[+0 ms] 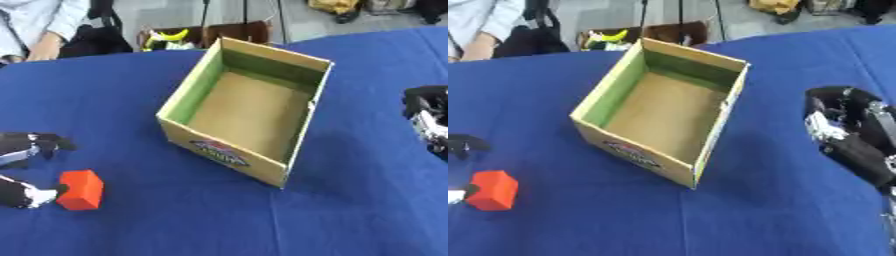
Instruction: Pick up objects on the table and place them in the box.
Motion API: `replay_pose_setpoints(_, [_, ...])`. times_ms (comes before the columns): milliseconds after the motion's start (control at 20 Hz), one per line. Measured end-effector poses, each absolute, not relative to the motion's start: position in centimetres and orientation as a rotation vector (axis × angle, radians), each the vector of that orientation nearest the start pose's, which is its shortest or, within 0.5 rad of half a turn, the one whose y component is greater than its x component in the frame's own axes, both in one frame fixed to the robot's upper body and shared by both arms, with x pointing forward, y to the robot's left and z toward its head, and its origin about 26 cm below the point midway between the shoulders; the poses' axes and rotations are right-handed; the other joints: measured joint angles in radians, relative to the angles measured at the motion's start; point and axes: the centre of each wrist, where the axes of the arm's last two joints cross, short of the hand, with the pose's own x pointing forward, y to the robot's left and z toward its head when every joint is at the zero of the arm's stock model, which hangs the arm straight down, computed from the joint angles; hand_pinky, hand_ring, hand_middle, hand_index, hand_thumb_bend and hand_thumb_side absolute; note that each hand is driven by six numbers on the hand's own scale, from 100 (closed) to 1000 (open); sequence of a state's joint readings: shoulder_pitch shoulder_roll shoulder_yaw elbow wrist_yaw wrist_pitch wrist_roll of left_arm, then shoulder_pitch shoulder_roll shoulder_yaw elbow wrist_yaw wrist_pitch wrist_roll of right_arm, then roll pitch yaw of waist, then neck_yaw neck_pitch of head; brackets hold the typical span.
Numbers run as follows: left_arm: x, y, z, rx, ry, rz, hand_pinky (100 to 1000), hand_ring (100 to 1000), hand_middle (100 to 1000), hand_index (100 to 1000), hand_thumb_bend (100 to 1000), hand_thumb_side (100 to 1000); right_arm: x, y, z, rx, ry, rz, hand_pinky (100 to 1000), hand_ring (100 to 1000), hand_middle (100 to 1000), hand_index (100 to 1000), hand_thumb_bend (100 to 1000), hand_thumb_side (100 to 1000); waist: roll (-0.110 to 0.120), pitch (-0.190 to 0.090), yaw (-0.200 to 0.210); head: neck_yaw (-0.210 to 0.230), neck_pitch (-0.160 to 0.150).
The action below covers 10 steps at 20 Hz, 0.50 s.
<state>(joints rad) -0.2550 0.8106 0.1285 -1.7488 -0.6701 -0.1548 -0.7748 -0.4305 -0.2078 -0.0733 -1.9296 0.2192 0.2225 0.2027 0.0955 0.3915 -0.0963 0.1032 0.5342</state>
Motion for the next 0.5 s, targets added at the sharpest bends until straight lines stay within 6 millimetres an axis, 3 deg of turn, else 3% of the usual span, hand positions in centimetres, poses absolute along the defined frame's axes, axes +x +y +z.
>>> replay_pose_setpoints(500, [29.9, 38.2, 23.9, 0.938, -1.165, -1.628, 596, 804, 934, 980, 544, 603, 32.2, -24.9, 21.7, -0.257, -2.059, 0.483, 849, 828, 524, 730, 100, 404, 0.001, 0.0, 0.003, 0.001, -0.005])
